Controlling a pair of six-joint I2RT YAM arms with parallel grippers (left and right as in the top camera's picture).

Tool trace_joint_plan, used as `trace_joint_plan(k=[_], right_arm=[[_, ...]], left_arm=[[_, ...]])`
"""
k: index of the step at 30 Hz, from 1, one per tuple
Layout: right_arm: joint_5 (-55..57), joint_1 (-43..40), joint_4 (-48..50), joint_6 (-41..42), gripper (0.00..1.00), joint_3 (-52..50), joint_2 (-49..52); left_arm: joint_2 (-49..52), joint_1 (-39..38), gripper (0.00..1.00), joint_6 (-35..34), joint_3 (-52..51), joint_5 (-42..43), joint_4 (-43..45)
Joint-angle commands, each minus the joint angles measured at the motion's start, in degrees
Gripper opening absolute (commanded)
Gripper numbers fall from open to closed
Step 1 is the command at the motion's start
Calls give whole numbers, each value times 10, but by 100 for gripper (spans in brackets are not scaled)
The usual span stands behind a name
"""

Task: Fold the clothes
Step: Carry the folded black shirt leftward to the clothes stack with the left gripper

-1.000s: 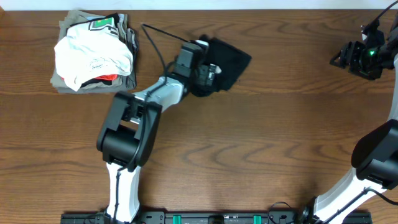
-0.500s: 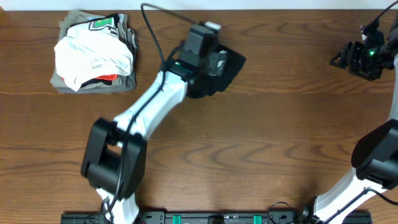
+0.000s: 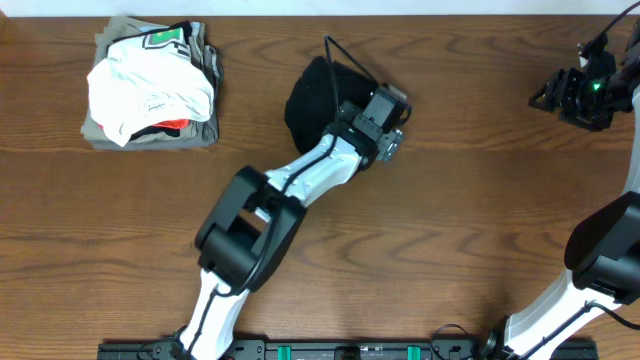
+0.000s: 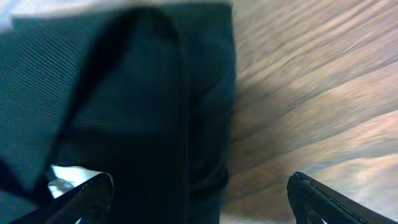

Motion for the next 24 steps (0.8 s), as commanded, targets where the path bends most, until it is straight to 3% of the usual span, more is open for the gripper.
trace_joint_plan(k=[1, 11, 16, 18, 19, 20, 21, 23, 24], right_arm=[[-2, 19, -1, -12, 66, 3, -8], [-2, 20, -2, -18, 67, 3, -8], [-2, 20, -1, -18, 67, 3, -8], [-2, 20, -1, -18, 67, 3, -8], [-2, 20, -1, -18, 67, 3, -8], [-2, 20, -1, -18, 67, 3, -8], [-2, 20, -1, -18, 67, 3, -8], [-2, 20, -1, -18, 66, 3, -8], [-2, 20, -1, -18, 66, 3, -8]], left_arm=[[8, 0, 91, 10, 7, -24, 10], [43, 1, 91, 12, 7, -45, 38], [84, 1, 88, 59, 7, -81, 64], [94, 1, 76, 75, 7, -94, 66], [96, 1, 63, 81, 7, -98, 65], [97, 1, 41, 86, 7, -104, 65], [96, 1, 30, 85, 7, -114, 68], [93, 0, 19, 85, 8, -139, 68], [89, 0, 6, 85, 8, -154, 68]])
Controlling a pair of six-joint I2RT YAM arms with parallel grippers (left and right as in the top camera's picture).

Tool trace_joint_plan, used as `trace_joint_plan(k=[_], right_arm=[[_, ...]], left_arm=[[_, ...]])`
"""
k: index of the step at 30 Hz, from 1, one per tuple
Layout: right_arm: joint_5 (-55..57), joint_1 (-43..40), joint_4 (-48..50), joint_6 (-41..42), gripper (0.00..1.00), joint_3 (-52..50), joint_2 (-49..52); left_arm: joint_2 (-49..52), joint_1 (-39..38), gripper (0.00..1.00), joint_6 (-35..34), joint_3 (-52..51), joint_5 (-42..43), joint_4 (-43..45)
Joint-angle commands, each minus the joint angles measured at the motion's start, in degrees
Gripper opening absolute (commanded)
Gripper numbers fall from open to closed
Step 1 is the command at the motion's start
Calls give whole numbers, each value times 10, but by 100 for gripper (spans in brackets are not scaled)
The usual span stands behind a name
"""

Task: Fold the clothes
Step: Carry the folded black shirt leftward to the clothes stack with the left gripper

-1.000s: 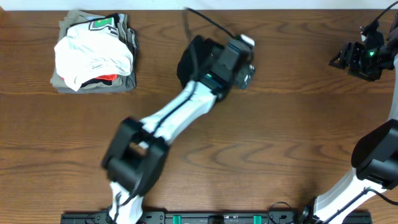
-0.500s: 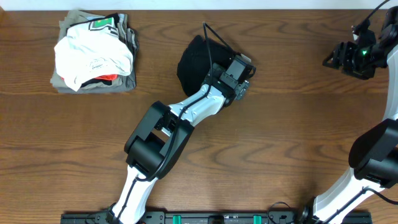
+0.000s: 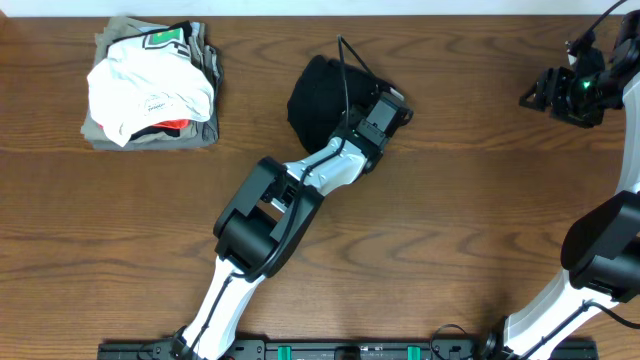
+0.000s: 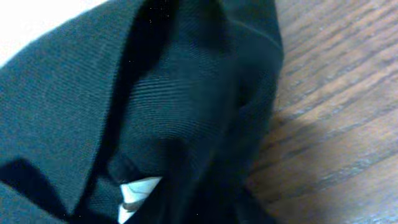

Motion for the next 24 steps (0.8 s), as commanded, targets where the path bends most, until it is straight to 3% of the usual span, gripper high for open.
trace_joint_plan(k=[1, 9, 15, 24], right_arm=[[-2, 3, -1, -7, 67, 3, -8], [-2, 3, -1, -7, 67, 3, -8], [-2, 13, 0, -7, 66, 3, -8], [-2, 29, 0, -7, 66, 3, -8]], left_arm=[[22, 2, 6, 15, -8, -55, -12], [-87, 14, 6, 46, -7, -251, -12], [-211, 57, 6, 57, -7, -249, 5], [-331, 125, 6, 303, -7, -126, 17]])
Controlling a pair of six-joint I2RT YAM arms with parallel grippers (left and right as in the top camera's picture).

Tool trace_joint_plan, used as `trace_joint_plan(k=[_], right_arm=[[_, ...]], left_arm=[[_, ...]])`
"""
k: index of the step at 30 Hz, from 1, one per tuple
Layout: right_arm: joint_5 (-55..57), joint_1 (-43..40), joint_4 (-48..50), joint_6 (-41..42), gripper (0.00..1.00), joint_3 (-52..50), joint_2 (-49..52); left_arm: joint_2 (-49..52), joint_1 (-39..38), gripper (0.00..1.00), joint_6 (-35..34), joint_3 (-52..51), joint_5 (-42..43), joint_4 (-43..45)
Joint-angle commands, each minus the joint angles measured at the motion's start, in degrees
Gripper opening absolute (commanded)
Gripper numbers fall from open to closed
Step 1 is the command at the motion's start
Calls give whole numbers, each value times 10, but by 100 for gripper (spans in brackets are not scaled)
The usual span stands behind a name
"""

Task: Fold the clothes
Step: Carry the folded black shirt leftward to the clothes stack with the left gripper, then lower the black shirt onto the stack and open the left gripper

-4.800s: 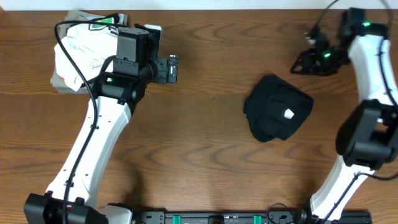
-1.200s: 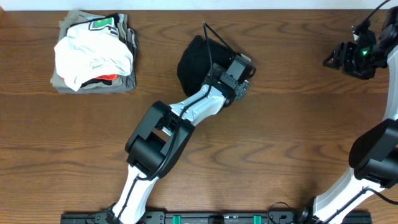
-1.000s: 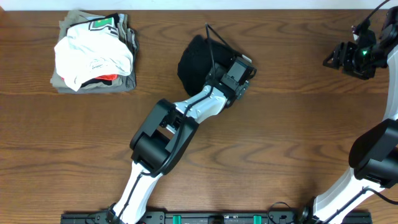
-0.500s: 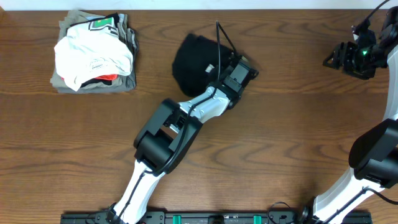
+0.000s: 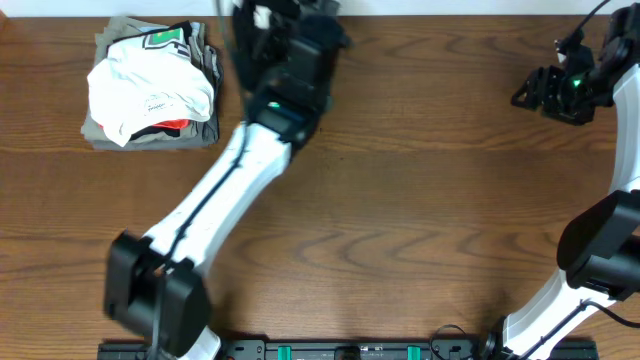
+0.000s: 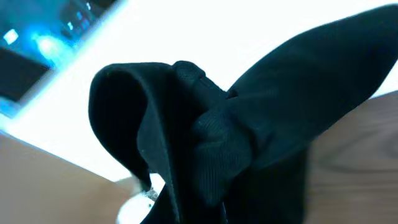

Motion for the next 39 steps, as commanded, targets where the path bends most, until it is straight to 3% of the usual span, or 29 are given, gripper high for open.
trace_joint_plan(k=[1, 4, 11, 13, 21, 23, 35, 39], right_arm=[[-2, 8, 0, -7, 66, 3, -8], [-2, 12, 0, -7, 66, 3, -8], [-2, 20, 4, -7, 67, 3, -8], [-2, 22, 5, -7, 67, 3, -8], [-2, 29, 10, -7, 67, 3, -8], [-2, 33, 10, -6, 68, 3, -8], [-2, 69, 30, -4, 68, 3, -8], [-2, 80, 34, -4, 68, 3, -8]], left_arm=[[-21, 28, 6, 141, 9, 32, 6], [-26, 64, 6, 237, 9, 39, 12], [-19, 181, 6, 520, 9, 181, -9], [-19, 217, 6, 558, 9, 235, 4], [-9, 360, 6, 564, 9, 532, 62], [0, 383, 6, 564, 9, 572, 62], [103, 430, 6, 564, 9, 582, 179], [111, 436, 6, 564, 9, 561, 129]])
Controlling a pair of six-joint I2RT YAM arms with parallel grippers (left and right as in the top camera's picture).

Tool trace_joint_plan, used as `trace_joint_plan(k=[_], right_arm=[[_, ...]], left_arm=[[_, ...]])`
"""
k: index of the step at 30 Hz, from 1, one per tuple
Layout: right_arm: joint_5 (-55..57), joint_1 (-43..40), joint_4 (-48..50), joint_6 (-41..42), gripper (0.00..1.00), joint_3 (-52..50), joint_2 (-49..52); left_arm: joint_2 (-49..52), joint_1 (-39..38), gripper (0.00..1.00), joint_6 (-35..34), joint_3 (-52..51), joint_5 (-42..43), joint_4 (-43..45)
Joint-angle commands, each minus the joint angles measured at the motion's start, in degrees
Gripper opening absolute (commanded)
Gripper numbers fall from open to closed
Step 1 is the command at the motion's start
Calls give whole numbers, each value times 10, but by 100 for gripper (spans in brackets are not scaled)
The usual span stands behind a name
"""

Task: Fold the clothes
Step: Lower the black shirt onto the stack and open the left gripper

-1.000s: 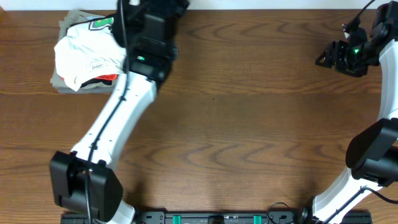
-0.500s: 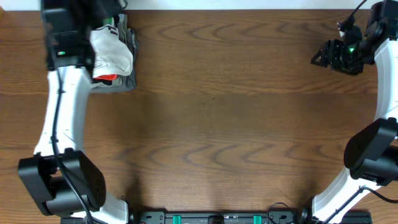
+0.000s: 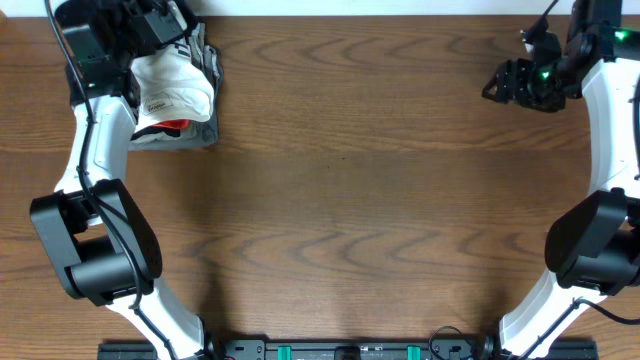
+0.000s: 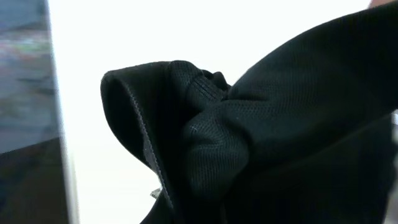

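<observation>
My left gripper [image 3: 148, 28] is raised at the far left corner of the table, over the back edge of the pile of folded clothes [image 3: 176, 92]. It is shut on a black garment [image 4: 261, 124]. Bunched and hanging, the garment fills the left wrist view and hides the fingers. The pile has a white shirt on top, with grey and red cloth under it. My right gripper [image 3: 503, 84] hovers at the far right corner, away from any cloth. The overhead view is too dark to show how its fingers stand.
The brown wooden table [image 3: 350, 200] stretches between the two arms. Its back edge runs just behind the pile and both grippers. A black rail lies along the front edge.
My left gripper has moved left with the black garment, from above the table's far middle to over the pile of folded clothes. The right gripper has shifted a little to the left.
The black garment lay in a heap at the table's far middle with my left gripper open at its edge. My left gripper then pressed into the cloth. After that it held the garment raised near the back edge, and now holds it over the pile at the far left.
</observation>
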Motion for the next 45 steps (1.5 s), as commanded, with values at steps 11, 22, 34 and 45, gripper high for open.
trace_joint_plan(k=[11, 22, 34, 45], right_arm=[[2, 13, 24, -3, 73, 3, -8], [2, 13, 25, -3, 76, 3, -8], [2, 13, 25, -3, 78, 3, -8], [-2, 17, 25, -3, 79, 3, -8]], left_arm=[[-64, 10, 6, -53, 9, -59, -347], [-84, 22, 17, -54, 8, -59, -542], [-123, 25, 98, -210, 9, -59, -419], [-292, 25, 98, -781, 8, 5, -343]])
